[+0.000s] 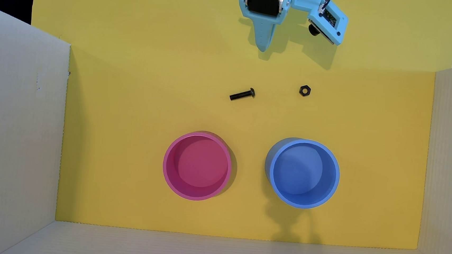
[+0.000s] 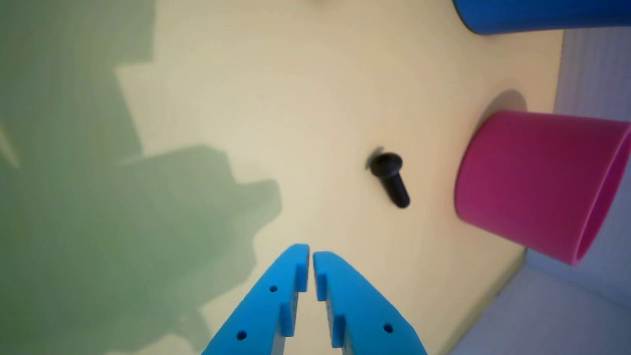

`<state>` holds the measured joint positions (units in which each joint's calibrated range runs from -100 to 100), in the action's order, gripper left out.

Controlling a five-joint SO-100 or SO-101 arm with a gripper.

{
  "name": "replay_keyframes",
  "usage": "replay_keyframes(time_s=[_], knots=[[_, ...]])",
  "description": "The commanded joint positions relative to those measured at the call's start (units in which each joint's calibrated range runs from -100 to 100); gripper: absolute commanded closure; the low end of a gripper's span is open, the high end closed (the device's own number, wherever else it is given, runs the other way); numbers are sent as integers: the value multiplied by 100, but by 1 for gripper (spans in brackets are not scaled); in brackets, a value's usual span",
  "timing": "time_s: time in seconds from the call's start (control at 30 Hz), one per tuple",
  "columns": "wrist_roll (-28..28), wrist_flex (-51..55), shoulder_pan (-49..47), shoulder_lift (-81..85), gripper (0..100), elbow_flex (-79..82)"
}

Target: Pick up the bolt and place it in the pink box

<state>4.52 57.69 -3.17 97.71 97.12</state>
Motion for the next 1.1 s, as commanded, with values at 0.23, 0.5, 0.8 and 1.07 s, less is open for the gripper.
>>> replay_keyframes(time_s=[0.23,0.5,0.8,1.07], knots=[[-38,147,347,-83,98,-2335],[-32,731,361,-1160,98,-3339],[-38,765,361,-3896,94,-5347],[-84,851,597,-5714,75,-6360]])
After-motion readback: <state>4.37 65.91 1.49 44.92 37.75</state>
